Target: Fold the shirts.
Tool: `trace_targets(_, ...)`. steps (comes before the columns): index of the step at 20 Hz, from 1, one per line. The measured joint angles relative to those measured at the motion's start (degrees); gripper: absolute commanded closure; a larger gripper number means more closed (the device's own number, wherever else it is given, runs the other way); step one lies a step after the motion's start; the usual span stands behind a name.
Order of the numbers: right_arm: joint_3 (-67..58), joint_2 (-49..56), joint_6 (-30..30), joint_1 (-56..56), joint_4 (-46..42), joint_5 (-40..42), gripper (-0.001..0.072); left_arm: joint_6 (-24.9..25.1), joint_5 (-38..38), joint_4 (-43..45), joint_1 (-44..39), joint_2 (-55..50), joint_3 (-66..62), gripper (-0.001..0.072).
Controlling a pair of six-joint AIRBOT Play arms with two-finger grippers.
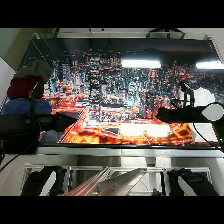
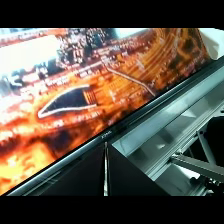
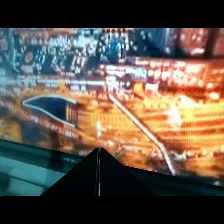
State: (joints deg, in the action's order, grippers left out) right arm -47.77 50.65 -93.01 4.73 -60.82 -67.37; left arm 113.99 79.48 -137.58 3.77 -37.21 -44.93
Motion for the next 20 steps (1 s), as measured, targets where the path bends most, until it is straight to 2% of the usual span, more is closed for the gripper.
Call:
trace_targets(4, 0.00, 0.00, 0.00, 0.00, 0.02, 0.02, 0.0692, -0.17, -0.94, 0.09, 0.28, 0.11, -0.46, 0.0692)
trace_targets(6, 0.00, 0.02, 0.00, 0.00, 0.02, 0.02, 0.0692, -0.44, -3.13, 0.28, 2.97, -3.19, -4.26, 0.0690)
trace_targets(7, 0.00, 0.02, 0.00, 0.00, 0.02, 0.02, 0.0693, -0.59, -4.20, 1.07, 5.01, -5.79, -7.32, 0.0401)
trace_targets(8, 0.00, 0.04, 0.00, 0.00, 0.02, 0.04, 0.0692, -0.61, -5.81, 2.62, 8.35, -10.71, -12.98, 0.0021)
trace_targets(9, 0.00, 0.04, 0.00, 0.00, 0.02, 0.04, 0.0692, -0.63, -6.97, 3.63, 10.60, -14.73, -17.44, 0.0018)
trace_targets(12, 0.00, 0.04, 0.00, 0.00, 0.02, 0.07, 0.0692, -0.81, -10.71, 6.27, 17.81, -35.93, -39.45, 0.0018)
trace_targets(16, 0.00, 0.07, 0.00, 0.00, 0.02, 0.07, 0.0692, -2.25, -16.96, 7.13, 20.98, -62.49, -65.72, 0.0018)
trace_targets(18, 0.00, 0.07, 0.00, 0.00, 0.02, 0.07, 0.0692, -2.82, -24.06, 7.32, 21.46, -72.48, -72.06, 0.0018)
trace_targets(20, 0.00, 0.07, 0.00, 0.00, 0.02, 0.07, 0.0692, -3.02, -36.20, 7.52, 21.44, -79.08, -71.32, 0.0020)
